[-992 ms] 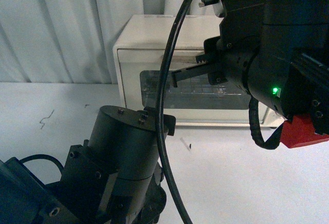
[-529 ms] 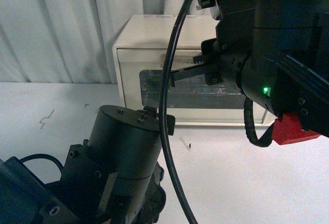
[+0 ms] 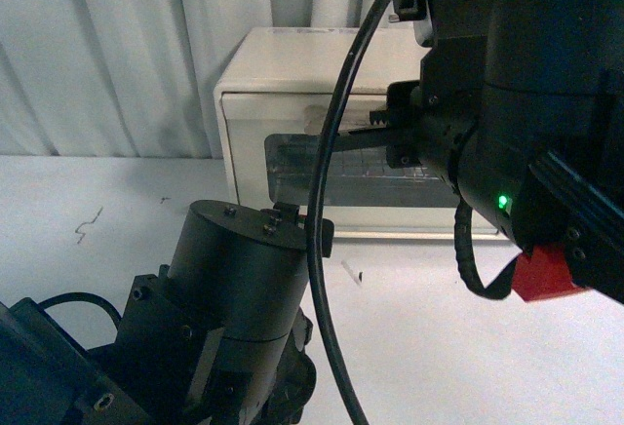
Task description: Open oven
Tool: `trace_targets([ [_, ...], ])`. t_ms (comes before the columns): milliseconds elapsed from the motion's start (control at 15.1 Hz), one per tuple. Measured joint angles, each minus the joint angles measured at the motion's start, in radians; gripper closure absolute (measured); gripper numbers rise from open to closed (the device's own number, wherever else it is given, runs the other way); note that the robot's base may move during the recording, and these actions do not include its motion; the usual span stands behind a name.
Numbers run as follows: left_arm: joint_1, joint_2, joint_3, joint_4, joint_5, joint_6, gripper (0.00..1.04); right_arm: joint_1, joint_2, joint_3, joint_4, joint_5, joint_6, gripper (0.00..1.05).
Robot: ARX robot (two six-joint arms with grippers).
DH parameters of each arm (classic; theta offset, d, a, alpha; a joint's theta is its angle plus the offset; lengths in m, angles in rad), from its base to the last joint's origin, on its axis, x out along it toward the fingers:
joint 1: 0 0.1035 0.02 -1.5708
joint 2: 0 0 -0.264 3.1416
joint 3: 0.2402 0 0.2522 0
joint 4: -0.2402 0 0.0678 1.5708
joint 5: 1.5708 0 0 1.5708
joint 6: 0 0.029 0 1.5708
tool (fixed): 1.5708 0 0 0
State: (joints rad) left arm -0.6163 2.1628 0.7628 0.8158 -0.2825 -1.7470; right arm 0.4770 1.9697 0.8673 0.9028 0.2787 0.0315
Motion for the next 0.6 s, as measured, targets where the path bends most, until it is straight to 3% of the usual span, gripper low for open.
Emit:
trace_targets([
  [198, 0.0, 0.0, -0.003, 0.001, 0.002, -0.002, 0.07, 0.087, -0.261, -0.364, -0.064, 0.022, 0.076, 1.03],
  [331, 0.0, 0.0, -0.002, 0.0, 0.002, -0.002, 0.07, 0.01, -0.764, -0.563, -0.248, 0.047, 0.023, 1.03],
  [463, 0.0, 0.0, -0.002, -0.001, 0.0, -0.002, 0.07, -0.061, -1.087, -0.646, -0.48, 0.058, 0.077, 0.84],
  [529, 0.0, 0.0, -0.002, -0.001, 0.0, -0.002, 0.07, -0.035, -1.114, -0.698, -0.607, 0.026, 0.168, 0.71],
  [595, 0.0, 0.0, -0.002, -0.001, 0.0, -0.002, 0.07, 0.011, -1.027, -0.729, -0.64, -0.002, 0.261, 0.6],
])
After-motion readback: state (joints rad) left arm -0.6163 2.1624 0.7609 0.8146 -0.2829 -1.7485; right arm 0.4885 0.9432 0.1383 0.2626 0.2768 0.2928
